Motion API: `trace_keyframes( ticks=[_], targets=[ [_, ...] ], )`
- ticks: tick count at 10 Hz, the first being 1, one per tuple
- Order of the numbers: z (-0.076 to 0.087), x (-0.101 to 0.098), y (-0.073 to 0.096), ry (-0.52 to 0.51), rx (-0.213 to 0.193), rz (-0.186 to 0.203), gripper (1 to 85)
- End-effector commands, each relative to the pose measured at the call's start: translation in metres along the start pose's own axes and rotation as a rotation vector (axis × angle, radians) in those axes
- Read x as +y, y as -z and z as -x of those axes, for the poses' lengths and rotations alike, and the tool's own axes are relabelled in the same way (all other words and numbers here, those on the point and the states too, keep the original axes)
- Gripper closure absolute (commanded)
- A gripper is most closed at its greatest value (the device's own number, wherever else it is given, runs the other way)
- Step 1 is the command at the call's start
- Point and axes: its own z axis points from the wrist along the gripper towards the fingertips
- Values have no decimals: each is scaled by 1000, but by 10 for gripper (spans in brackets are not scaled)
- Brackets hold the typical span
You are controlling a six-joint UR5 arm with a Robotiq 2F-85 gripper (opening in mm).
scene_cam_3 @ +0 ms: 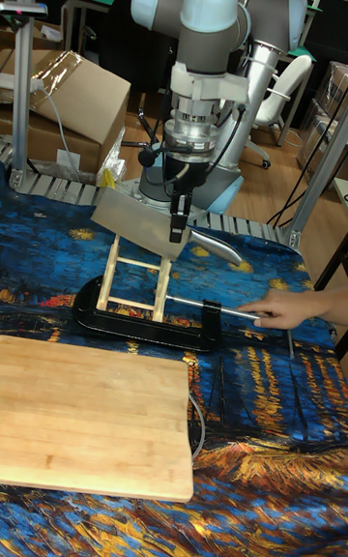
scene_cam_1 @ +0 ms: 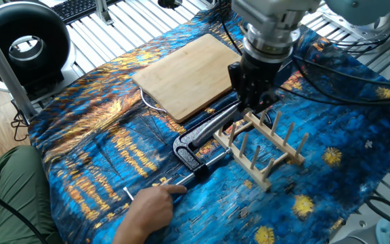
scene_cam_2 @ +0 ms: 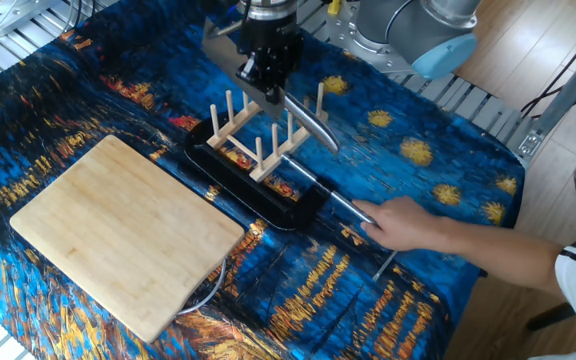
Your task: Put the knife on the knife rack
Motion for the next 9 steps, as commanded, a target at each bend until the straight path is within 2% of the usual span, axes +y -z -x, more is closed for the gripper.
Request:
trace_keyframes(
  ticks=[1, 3, 6, 9],
  targets=[
    [14, -10, -2, -57, -25, -14, 847],
    [14, -16, -8, -48, -18, -33, 847],
    [13, -18, -17, -5, -23, -33, 847],
    [20, -26, -28, 35, -56, -39, 847]
  ],
)
